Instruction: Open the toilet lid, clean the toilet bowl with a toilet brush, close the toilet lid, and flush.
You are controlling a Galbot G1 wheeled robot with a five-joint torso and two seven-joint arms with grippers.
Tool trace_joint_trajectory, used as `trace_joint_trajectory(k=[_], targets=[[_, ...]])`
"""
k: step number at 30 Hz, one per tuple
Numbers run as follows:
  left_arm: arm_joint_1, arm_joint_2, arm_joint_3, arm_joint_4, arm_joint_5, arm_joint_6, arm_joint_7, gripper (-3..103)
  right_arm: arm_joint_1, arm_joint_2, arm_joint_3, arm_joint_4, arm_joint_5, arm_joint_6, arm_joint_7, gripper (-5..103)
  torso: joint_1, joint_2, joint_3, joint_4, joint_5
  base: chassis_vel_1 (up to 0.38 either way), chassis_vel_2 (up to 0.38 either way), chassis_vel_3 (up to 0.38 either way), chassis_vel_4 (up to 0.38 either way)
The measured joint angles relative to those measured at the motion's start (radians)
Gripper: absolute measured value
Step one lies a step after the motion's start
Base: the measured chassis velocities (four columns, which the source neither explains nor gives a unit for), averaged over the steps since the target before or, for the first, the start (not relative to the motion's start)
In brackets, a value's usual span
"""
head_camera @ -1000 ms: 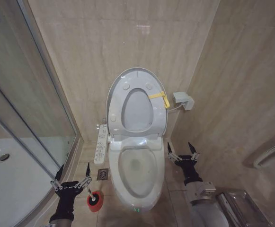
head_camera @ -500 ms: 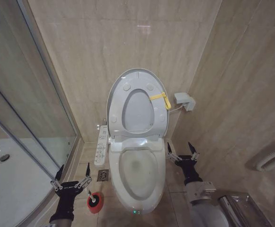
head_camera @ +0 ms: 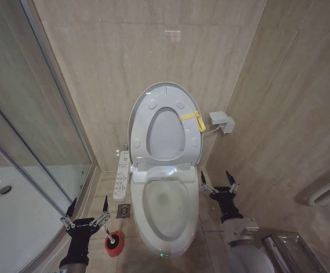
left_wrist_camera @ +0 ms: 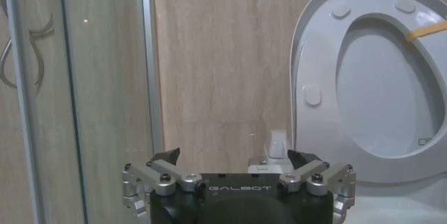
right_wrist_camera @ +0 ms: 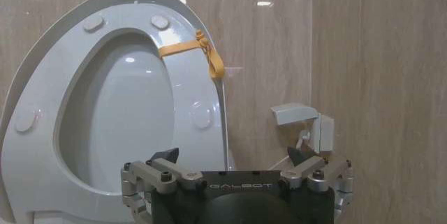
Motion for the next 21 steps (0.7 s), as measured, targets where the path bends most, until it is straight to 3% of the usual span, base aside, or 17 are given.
trace_joint_trajectory(k=[6,10,13,14,18,20,21], targets=[[0.000,0.000,0.000,0.000,0.000,0.000,0.000,100,0.001,0.004,0.004,-0.022,-0.008,0.022,0.007,100,0.000,0.000,0.000,0.0000,-0.0001,0.000,0.000,0.000,0.000],[0.000,0.000,0.000,0.000,0.000,0.000,0.000,100,0.006,0.018,0.019,-0.109,-0.043,0.102,0.042,100,0.000,0.000,0.000,0.0000,0.0000,0.000,0.000,0.000,0.000],[0.000,0.000,0.000,0.000,0.000,0.000,0.000,100,0.013,0.040,0.040,-0.232,-0.094,0.217,0.091,100,0.000,0.000,0.000,-0.0002,0.0000,0.000,0.000,0.000,0.000],[0.000,0.000,0.000,0.000,0.000,0.000,0.000,100,0.013,0.040,0.040,-0.232,-0.094,0.217,0.091,100,0.000,0.000,0.000,-0.0002,0.0000,0.000,0.000,0.000,0.000],[0.000,0.000,0.000,0.000,0.000,0.000,0.000,100,0.022,0.063,0.065,-0.367,-0.148,0.344,0.145,100,0.000,0.000,0.000,-0.0001,0.0000,0.000,0.000,0.000,0.000],[0.000,0.000,0.000,0.000,0.000,0.000,0.000,100,0.022,0.066,0.068,-0.383,-0.155,0.359,0.152,100,0.000,0.000,0.000,-0.0002,0.0001,0.000,0.000,0.000,0.000],[0.000,0.000,0.000,0.000,0.000,0.000,0.000,100,0.026,0.075,0.077,-0.437,-0.177,0.410,0.173,100,0.000,0.000,0.000,0.0000,0.0000,0.000,0.000,0.000,0.000]])
